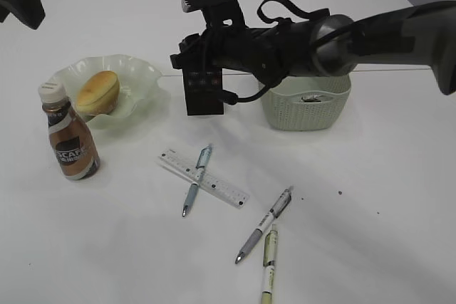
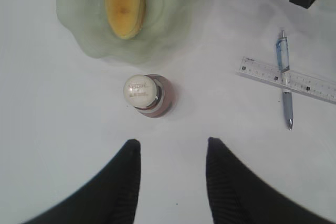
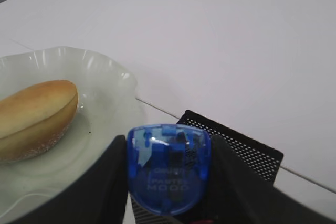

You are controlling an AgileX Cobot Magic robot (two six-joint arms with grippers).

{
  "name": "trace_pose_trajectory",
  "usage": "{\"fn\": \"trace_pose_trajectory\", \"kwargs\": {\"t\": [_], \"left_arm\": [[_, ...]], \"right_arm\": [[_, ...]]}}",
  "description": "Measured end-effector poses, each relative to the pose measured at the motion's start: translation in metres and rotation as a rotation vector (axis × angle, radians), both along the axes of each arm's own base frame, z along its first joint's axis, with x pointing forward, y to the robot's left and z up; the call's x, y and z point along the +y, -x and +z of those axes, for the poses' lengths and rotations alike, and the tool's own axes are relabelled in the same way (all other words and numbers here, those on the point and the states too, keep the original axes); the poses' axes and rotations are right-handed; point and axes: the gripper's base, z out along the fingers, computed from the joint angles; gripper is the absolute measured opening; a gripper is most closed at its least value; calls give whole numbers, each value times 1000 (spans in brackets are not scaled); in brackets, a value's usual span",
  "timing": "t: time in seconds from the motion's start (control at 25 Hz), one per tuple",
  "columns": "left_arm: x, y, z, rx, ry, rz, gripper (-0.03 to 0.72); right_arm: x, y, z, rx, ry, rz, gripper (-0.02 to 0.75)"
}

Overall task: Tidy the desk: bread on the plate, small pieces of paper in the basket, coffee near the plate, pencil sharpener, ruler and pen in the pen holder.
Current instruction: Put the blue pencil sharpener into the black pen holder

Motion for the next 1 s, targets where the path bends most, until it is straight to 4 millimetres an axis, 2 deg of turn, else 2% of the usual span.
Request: {"fn": "trace_pose_trajectory", "kwargs": {"t": [0.32, 1.0], "left_arm": [[0, 0, 0, -1, -2, 0, 307], [0, 0, 0, -2, -4, 1, 307]], "right_arm": [[-13, -8, 2, -17, -23, -30, 303], [-11, -11, 3, -54, -46, -24, 305]]}}
